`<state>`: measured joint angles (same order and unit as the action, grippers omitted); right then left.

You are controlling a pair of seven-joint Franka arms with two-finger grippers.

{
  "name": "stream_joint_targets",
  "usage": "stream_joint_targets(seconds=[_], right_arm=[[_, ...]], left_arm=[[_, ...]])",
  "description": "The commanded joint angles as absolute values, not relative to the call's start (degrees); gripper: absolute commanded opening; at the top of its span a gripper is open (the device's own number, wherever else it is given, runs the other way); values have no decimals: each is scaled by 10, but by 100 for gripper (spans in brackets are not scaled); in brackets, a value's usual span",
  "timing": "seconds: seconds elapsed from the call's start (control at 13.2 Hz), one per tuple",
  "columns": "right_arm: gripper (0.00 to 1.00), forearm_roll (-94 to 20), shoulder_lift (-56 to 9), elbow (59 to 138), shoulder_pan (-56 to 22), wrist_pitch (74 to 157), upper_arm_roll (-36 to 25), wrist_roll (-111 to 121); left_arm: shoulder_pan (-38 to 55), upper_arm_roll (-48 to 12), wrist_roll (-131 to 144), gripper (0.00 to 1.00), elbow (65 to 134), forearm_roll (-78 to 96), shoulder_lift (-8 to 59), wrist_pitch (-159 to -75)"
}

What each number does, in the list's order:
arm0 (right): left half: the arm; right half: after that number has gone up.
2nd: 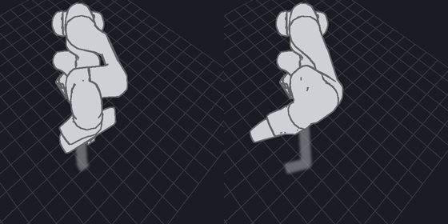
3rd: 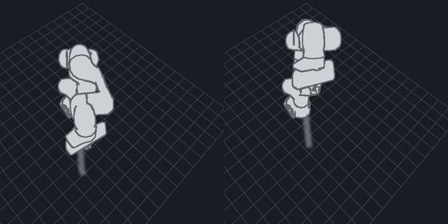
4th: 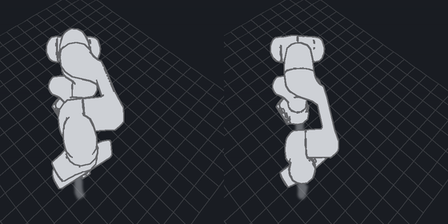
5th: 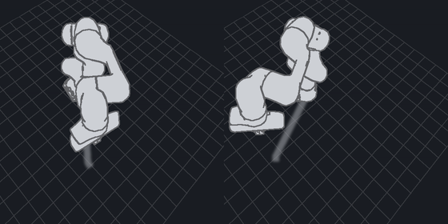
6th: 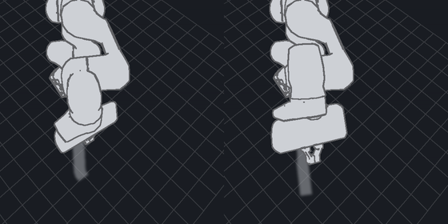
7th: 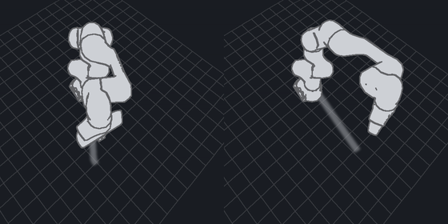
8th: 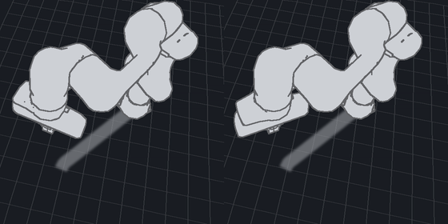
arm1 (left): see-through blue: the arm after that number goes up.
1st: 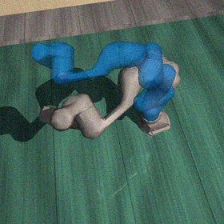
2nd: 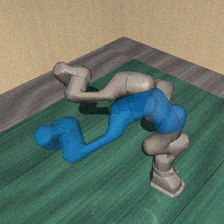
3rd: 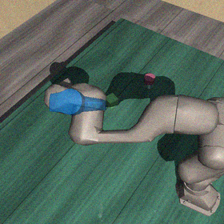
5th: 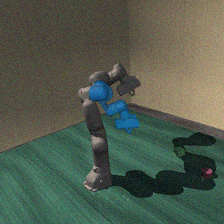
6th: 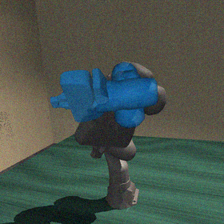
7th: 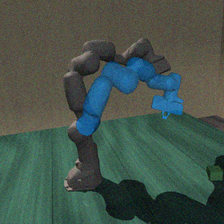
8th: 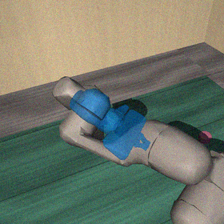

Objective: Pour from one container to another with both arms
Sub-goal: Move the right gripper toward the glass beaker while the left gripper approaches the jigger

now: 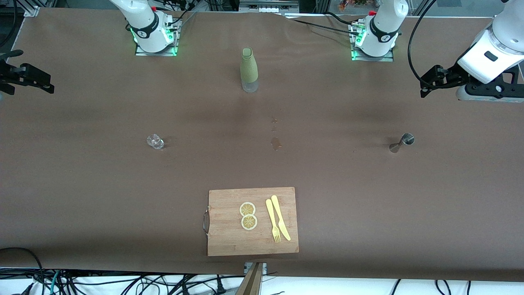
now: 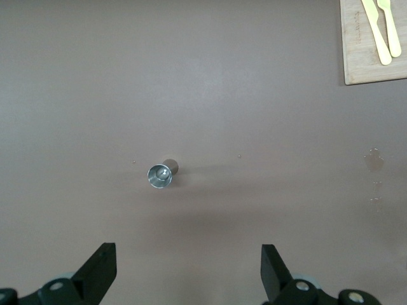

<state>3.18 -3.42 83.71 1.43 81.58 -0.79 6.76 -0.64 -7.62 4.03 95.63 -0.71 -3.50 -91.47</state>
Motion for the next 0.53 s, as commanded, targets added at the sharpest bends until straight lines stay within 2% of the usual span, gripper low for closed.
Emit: stream_joint_targets(seconds=[0.0, 0.45], right_arm=[[100, 37, -41, 818, 18, 802, -4, 71], [100, 37, -41, 818, 18, 802, -4, 70]], left_arm=[[0, -74, 19, 100, 972, -25, -50, -926], [-3, -63, 3, 100, 983, -25, -47, -923]])
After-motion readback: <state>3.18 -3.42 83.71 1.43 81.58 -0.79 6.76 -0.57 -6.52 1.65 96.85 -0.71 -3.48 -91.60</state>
